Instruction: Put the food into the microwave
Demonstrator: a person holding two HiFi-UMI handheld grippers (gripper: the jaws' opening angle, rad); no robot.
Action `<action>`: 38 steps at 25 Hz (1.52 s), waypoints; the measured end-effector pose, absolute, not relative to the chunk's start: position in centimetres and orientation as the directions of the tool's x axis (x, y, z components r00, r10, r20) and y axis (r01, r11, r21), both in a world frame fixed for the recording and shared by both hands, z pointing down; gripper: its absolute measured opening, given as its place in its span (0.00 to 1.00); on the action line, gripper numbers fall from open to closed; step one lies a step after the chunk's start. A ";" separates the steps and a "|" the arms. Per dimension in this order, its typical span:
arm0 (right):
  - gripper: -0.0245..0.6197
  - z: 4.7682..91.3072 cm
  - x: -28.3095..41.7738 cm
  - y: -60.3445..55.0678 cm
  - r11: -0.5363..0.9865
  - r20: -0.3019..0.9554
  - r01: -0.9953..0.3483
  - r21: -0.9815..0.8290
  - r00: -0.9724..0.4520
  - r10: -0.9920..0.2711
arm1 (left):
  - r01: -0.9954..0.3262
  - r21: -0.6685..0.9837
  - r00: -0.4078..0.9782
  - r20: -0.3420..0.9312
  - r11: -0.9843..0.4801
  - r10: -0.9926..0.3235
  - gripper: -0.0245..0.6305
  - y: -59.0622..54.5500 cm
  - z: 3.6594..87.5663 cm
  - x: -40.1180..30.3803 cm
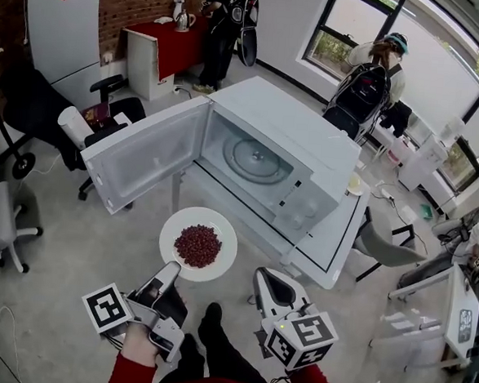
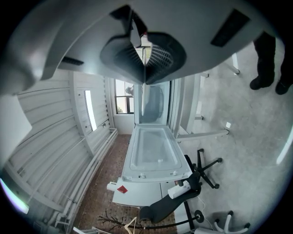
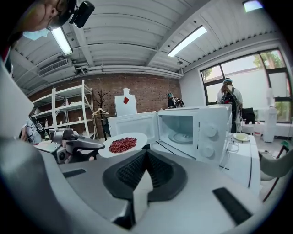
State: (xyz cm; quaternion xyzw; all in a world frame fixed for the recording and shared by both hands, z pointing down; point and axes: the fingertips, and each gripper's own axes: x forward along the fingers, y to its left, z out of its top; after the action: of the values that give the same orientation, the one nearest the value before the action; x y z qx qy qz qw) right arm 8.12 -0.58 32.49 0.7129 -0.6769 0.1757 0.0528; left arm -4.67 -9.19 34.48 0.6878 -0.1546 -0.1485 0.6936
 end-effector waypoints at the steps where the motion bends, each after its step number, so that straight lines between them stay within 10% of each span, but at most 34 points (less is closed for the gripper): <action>1: 0.06 32.7 8.4 -0.9 -0.083 0.327 -0.983 -0.162 0.026 -0.945 | -0.007 1.000 0.911 0.010 0.010 -0.413 0.07 -9.6 34.6 -4.1; 38: 0.06 40.9 17.6 -17.5 -0.156 0.495 -0.977 -0.143 0.066 -0.867 | 0.029 0.998 0.938 -0.010 0.052 -0.345 0.07 -28.5 41.3 12.7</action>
State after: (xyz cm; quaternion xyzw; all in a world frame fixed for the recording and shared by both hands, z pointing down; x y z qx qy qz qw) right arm 17.61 -17.54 40.94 0.7210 -0.6394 0.2411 0.1150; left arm 12.73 -28.52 41.32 0.6761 -0.1169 -0.1308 0.7157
